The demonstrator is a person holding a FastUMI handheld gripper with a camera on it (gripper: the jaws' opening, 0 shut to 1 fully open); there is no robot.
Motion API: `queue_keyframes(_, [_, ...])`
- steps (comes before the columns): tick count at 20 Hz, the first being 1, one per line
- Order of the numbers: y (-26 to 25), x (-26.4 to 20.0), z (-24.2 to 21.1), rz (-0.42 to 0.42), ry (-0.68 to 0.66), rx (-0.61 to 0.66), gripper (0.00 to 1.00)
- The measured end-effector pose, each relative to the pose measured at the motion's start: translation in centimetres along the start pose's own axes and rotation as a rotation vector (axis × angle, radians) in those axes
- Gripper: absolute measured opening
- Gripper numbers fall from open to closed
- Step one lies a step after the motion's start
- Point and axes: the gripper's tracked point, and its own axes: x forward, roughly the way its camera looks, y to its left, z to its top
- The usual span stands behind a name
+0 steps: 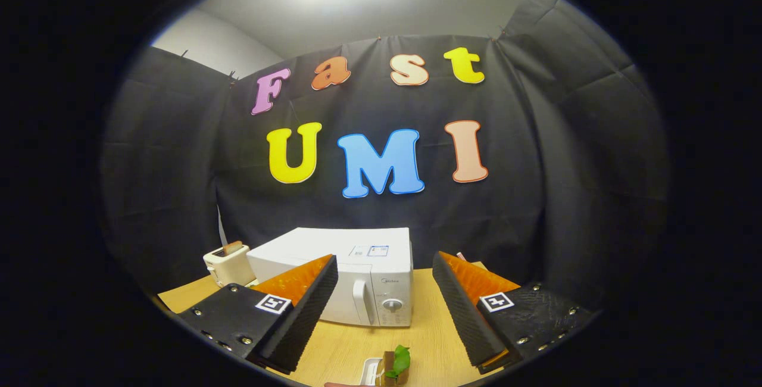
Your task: Open the microwave, put the food inside, and close the microwave door.
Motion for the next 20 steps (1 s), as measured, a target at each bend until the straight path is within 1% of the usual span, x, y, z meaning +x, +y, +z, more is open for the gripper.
queue_keyframes(5, [0.8, 0.9, -0.9, 0.011, 0.004, 0.002, 0.99])
queue_keyframes(11, [2.9, 2.7, -3.4, 0.021, 0.002, 0.004, 1.0])
queue_keyframes(14, [3.4, 4.5, -6.0, -0.009, 0.025, 0.022, 1.0])
queue_keyframes(16, [3.7, 5.9, -7.5, -0.031, 0.033, 0.001, 1.0])
queue_keyframes(20, [4.8, 9.2, -11.3, -0.041, 0.072, -0.01, 1.0])
